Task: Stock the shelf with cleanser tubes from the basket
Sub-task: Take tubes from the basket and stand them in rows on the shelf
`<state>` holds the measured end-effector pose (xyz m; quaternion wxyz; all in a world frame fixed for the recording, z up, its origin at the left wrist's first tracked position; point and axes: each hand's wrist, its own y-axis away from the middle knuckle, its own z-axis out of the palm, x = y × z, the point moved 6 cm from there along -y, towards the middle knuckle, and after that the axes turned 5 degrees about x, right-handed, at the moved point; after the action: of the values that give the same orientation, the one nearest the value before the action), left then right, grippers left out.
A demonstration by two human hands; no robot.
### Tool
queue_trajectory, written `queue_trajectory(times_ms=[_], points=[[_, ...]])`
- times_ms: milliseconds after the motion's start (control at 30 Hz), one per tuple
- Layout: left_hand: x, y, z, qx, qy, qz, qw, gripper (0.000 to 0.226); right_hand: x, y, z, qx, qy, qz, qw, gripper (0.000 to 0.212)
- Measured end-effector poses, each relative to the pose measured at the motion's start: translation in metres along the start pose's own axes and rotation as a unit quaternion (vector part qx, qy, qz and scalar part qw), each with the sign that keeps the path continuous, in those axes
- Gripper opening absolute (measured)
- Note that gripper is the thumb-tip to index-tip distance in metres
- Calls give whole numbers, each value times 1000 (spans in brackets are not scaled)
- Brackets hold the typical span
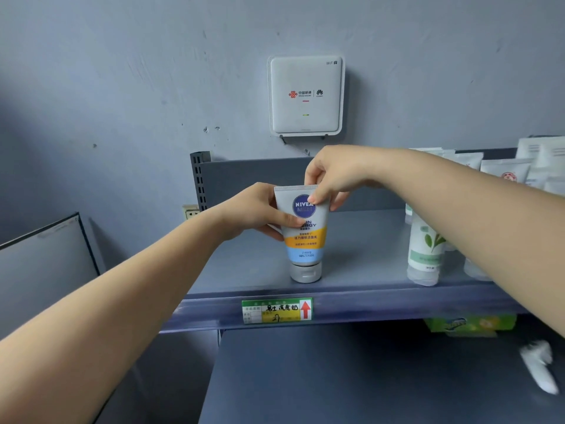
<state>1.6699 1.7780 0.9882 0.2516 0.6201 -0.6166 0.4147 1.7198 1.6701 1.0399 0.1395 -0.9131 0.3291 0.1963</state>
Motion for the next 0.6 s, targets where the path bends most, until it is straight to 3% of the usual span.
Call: queue_trajectory(times_ms=[367, 467, 600], points=[[8, 7, 5, -7, -22, -35, 999, 33, -4, 9, -1, 11, 39, 11, 999, 16], [14, 11, 6, -5, -56, -62, 997, 33, -8, 13, -1, 17, 79, -1, 997, 8], [47, 14, -18, 138, -102, -33, 985, 38, -17, 24, -29, 125, 182, -46, 974, 24]])
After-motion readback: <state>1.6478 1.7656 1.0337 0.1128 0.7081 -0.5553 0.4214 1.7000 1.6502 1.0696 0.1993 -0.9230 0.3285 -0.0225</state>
